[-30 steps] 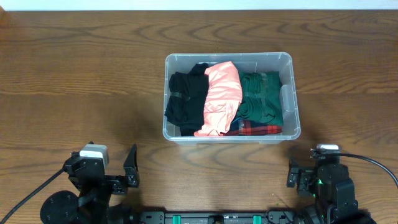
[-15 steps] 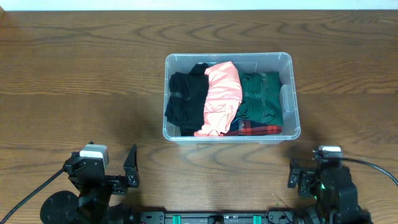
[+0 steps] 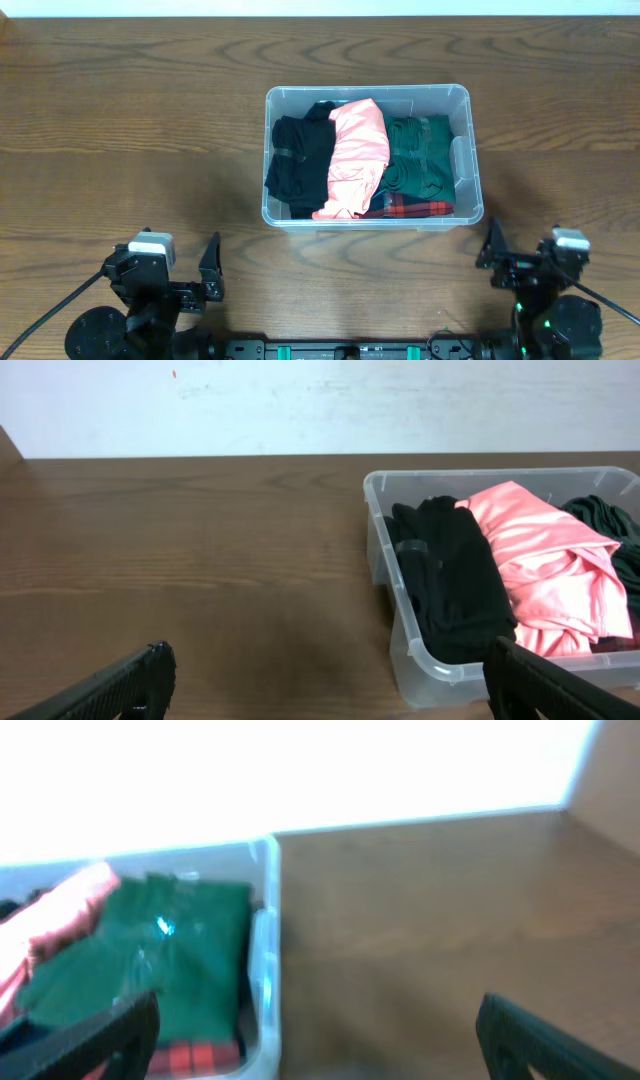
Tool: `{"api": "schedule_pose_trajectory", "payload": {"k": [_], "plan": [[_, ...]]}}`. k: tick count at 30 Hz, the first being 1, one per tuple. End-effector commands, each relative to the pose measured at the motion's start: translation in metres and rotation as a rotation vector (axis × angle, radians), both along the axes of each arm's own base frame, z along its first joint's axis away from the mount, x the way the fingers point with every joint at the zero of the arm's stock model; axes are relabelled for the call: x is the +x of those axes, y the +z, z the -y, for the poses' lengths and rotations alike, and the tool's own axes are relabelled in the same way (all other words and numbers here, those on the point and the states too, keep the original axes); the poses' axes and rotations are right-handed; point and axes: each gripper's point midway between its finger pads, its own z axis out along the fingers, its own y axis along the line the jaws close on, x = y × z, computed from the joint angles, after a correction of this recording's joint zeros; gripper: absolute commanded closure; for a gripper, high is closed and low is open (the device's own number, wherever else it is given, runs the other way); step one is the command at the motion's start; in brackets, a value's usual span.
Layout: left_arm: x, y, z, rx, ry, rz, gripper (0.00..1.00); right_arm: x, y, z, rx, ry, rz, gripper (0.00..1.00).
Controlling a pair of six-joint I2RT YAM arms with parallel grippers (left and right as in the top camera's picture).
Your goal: Pack container
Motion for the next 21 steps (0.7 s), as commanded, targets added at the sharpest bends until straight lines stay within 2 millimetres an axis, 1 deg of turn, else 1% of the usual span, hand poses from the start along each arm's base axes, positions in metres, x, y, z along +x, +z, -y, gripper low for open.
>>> {"api": "schedule_pose_trajectory", "payload": {"k": [1,4,6,8,10,21], "plan": [[0.0,-0.001,0.001,0.004,-0.007,-0.001,0.02,0.016,-0.017,-0.014,-0.11,0.097,0.036,0.01],[0.0,-0.001,0.001,0.004,-0.007,-0.001,0.02,0.03,-0.018,-0.015,-0.11,0.092,0.132,0.01],[0.0,-0.001,0.001,0.004,-0.007,-0.001,0.02,0.036,-0.024,-0.015,-0.117,0.089,0.181,0.01],[0.0,-0.001,0.001,0.004,-0.007,-0.001,0.02,0.039,-0.034,-0.015,-0.12,0.089,0.189,0.01],[0.0,-0.001,0.001,0.004,-0.007,-0.001,0.02,0.039,-0.052,-0.015,-0.121,0.093,0.117,0.01],[0.0,-0.001,0.001,0.004,-0.007,-0.001,0.02,0.039,-0.053,-0.017,-0.12,0.103,0.112,0.01]]}}
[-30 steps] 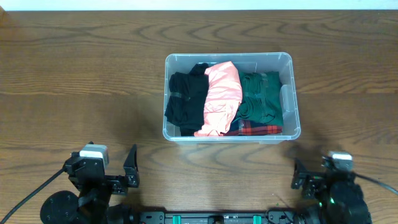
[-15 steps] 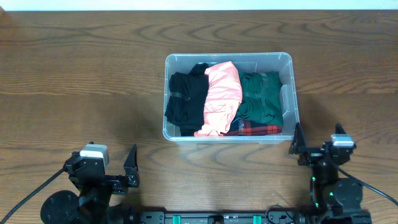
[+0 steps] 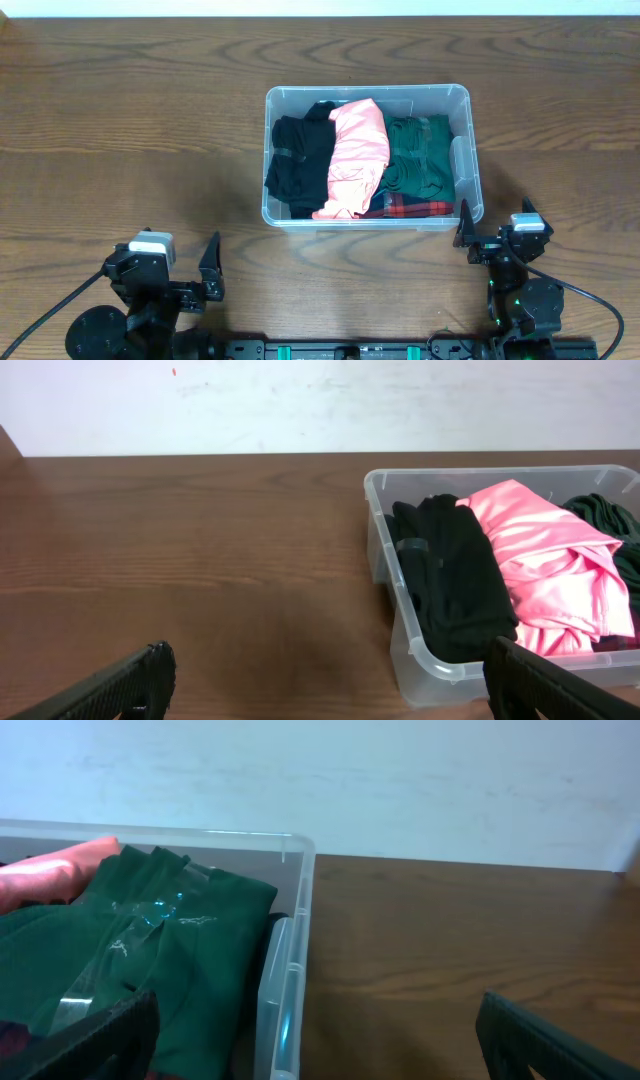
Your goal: Pack container
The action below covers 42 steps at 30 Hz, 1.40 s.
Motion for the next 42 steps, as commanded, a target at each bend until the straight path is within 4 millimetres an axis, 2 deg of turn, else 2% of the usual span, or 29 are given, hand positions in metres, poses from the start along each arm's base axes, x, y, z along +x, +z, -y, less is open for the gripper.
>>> {"api": "schedule_pose_trajectory", "payload": {"k": [1,21,24,27,29,31,37,42], "plan": [[0.0,0.0,0.001,0.004,-0.007,0.003,0.02,0.0,-0.001,0.0,-0.017,0.002,-0.001,0.01],[-0.001,0.0,0.0,0.012,-0.001,0.008,0.02,0.0,-0.001,0.0,-0.017,0.002,-0.001,0.01],[-0.004,-0.009,0.002,0.012,-0.012,0.011,0.02,0.0,-0.001,0.0,-0.017,0.002,-0.001,0.01],[-0.002,-0.029,0.007,0.016,-0.048,0.003,0.02,0.0,-0.001,0.0,-0.017,0.002,-0.001,0.01],[0.003,-0.047,0.01,0.018,-0.067,-0.005,0.02,0.0,-0.001,0.0,-0.018,0.002,-0.001,0.01],[0.014,-0.056,0.011,0.025,-0.078,0.037,0.02,0.0,-0.001,0.0,-0.017,0.002,-0.001,0.01],[0.052,-0.059,0.01,0.049,-0.069,0.263,0.02,0.0,-0.001,0.0,-0.017,0.002,-0.001,0.01],[0.071,-0.07,-0.007,0.071,0.037,0.358,0.02,0.0,-0.001,0.0,-0.017,0.002,-0.001,0.01]]}}
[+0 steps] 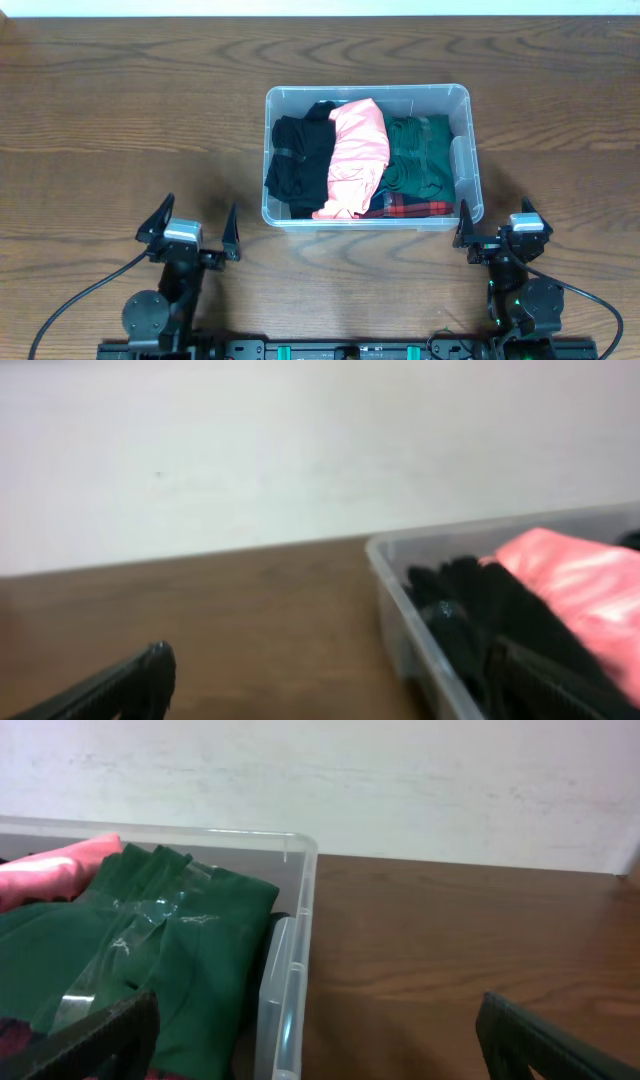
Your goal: Pack container
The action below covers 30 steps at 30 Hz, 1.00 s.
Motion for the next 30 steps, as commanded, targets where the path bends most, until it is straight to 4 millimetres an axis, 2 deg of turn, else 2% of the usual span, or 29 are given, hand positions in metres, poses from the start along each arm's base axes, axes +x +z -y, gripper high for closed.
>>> {"api": "schedule_pose_trajectory", "payload": {"k": [1,4,6,8,30], "plan": [[0.008,-0.016,-0.017,0.008,0.102,0.015,0.02,0.0,-0.001,0.001,-0.01,-0.001,-0.001,0.01],[0.013,-0.038,-0.021,0.01,0.123,-0.013,0.02,0.0,-0.001,0.001,-0.01,-0.001,-0.001,0.01],[0.013,-0.062,-0.019,0.014,0.116,-0.091,0.02,0.0,-0.001,0.001,-0.01,-0.001,-0.001,0.01],[0.012,-0.077,-0.019,0.018,0.115,-0.15,0.02,0.0,-0.001,0.001,-0.01,-0.001,-0.001,0.01],[0.012,-0.076,-0.019,0.018,0.115,-0.148,0.02,0.0,-0.001,0.001,-0.01,-0.001,-0.001,0.01]]}}
